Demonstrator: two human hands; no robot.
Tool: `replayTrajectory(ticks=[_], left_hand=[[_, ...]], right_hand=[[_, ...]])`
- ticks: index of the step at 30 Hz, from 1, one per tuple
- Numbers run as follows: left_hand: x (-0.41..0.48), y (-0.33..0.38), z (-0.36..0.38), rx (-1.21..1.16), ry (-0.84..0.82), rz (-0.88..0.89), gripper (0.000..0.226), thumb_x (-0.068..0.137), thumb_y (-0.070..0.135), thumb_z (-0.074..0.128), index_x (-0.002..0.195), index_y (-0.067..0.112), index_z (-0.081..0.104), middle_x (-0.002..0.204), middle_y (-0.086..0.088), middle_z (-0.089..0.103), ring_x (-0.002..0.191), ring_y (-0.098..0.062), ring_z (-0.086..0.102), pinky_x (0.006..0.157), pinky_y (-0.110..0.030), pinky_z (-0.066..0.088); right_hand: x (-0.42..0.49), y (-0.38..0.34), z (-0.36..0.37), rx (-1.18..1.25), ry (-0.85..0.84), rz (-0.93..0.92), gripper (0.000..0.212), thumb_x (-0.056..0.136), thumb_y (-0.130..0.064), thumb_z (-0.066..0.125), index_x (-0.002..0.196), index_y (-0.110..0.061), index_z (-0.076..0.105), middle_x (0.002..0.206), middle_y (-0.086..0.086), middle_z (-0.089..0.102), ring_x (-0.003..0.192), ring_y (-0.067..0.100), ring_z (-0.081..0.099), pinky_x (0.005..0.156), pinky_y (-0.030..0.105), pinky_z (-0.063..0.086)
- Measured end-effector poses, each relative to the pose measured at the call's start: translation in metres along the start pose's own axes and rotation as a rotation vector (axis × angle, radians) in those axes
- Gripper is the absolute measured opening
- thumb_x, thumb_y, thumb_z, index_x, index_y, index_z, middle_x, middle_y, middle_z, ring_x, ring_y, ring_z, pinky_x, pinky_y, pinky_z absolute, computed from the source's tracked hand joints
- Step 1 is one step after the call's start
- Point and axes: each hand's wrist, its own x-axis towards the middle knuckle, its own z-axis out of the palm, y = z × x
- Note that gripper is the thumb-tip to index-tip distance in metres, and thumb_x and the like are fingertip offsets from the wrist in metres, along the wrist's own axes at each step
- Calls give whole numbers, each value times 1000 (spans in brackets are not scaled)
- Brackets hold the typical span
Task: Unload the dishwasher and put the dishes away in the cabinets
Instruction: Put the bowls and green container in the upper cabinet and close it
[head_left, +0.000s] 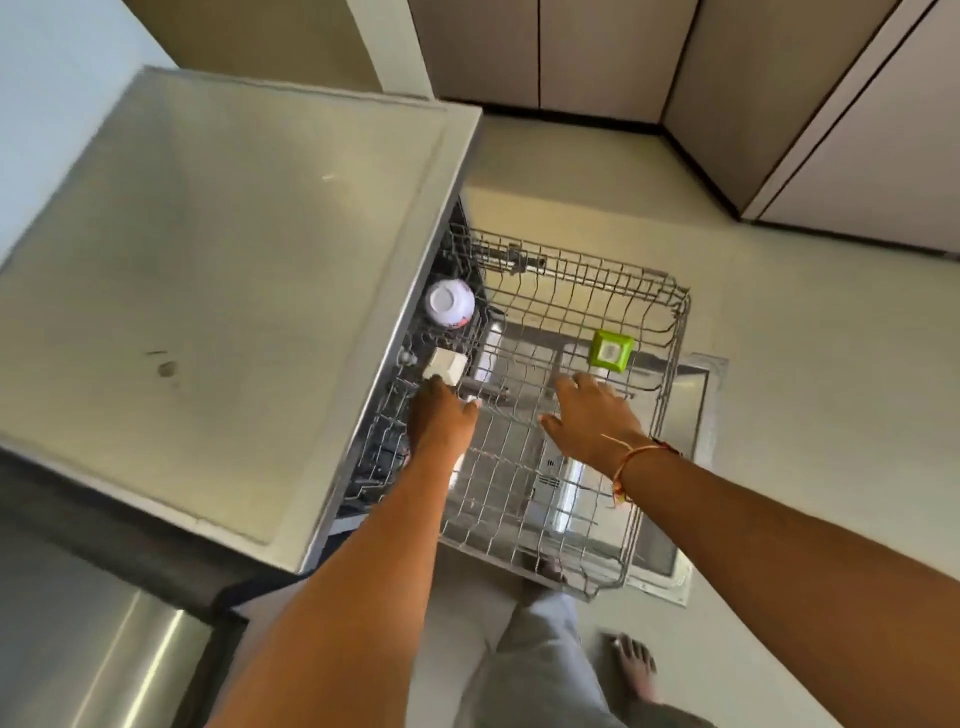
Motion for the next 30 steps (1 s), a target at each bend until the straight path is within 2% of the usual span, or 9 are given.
replayTrajectory(ticks=[6,10,15,20,25,27,30], left_hand=[[86,-4,48,-39,153,-76,81,87,36,69,149,4,27,152,-18,35,139,-35,34,108,-50,40],[123,-12,80,-18,253,-128,81,83,36,73,146,3,33,151,-16,38,139,-33,36,108,-48,37],[153,-19,105,54,307,-175,81,80,44,73,143,6,38,148,-16,42,132,-33,42,99,-49,45],[167,-24,113,49,314,-223,76,80,42,73,141,8,42,147,-14,43,133,-32,41,102,-49,38],[163,-22,105,-58,358,-189,70,77,33,79,134,5,51,139,-16,53,126,-33,51,102,-47,42],[156,-21,101,-108,407,-144,69,73,30,82,131,1,55,133,-20,58,119,-35,56,98,-45,46],[141,-21,95,-222,470,-120,70,70,22,85,129,-3,57,129,-24,60,114,-39,58,93,-45,49]], right_hand=[[120,-27,9,-81,59,-98,70,92,-45,59,149,-18,27,150,16,35,131,39,44,97,49,48],[209,-45,21,-170,100,-217,77,88,-27,68,151,-21,24,155,15,31,135,38,40,99,50,49],[282,-64,37,-306,87,-425,81,91,-5,58,157,-25,16,163,12,16,146,37,23,107,49,42],[315,-81,52,-378,69,-508,83,88,-13,68,155,-33,24,162,11,18,146,38,22,104,53,44],[323,-90,49,-327,107,-442,62,94,-18,61,150,-22,37,155,17,30,140,40,28,104,55,42],[322,-90,47,-262,133,-401,64,90,-18,65,149,-21,40,150,18,37,136,41,32,102,55,43],[310,-85,44,-138,186,-330,81,73,-24,81,145,-27,44,143,13,44,129,40,38,97,55,48]])
